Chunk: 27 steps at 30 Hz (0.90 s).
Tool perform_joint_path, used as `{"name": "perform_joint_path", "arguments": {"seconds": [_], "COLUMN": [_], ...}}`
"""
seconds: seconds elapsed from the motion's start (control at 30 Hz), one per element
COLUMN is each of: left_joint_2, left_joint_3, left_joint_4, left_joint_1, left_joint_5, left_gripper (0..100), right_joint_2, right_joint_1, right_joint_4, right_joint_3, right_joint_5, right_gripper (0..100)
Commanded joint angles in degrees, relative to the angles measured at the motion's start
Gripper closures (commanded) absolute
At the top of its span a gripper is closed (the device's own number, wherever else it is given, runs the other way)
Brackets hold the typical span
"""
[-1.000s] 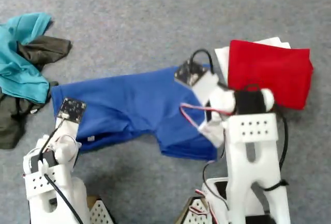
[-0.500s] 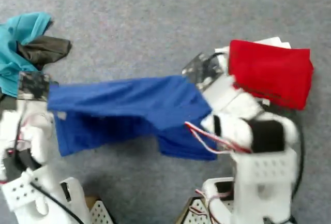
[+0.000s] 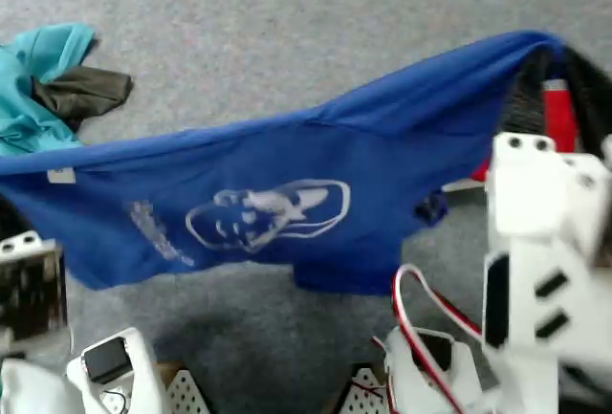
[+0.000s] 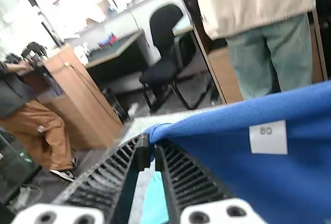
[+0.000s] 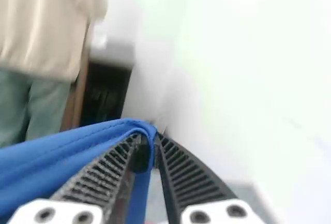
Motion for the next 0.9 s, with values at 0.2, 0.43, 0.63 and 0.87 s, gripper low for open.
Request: {"name": "perform_joint_path", "arguments": {"seconds": [0.2, 0.43, 0.63, 0.87], "left_joint_2": [0.44, 0.35, 0.53, 0.53], "left_joint_3": [-20.09, -7.43, 14.9, 43.3], "left_joint_4": [12.66, 16.88, 4.75, -2.81], "left_joint_1": [-0.84, -0.4, -0.13, 11.47], "left_joint_5": [0.35, -1.14, -1.23, -9.49], "left_gripper": [97, 97, 97, 97], "right_joint_2": [3.38, 6.9, 6.99, 6.99], "right_joint_1": [1.58, 1.32, 1.23, -6.33], "right_joint_4": [-2.11, -0.53, -0.09, 3.43], "right_joint_3": [-19.38, -14.2, -3.91, 16.04], "right_joint_5": [-0.44, -0.44, 2.37, 17.05], "right_gripper": [98.4, 98.4, 98.3, 98.4]}}
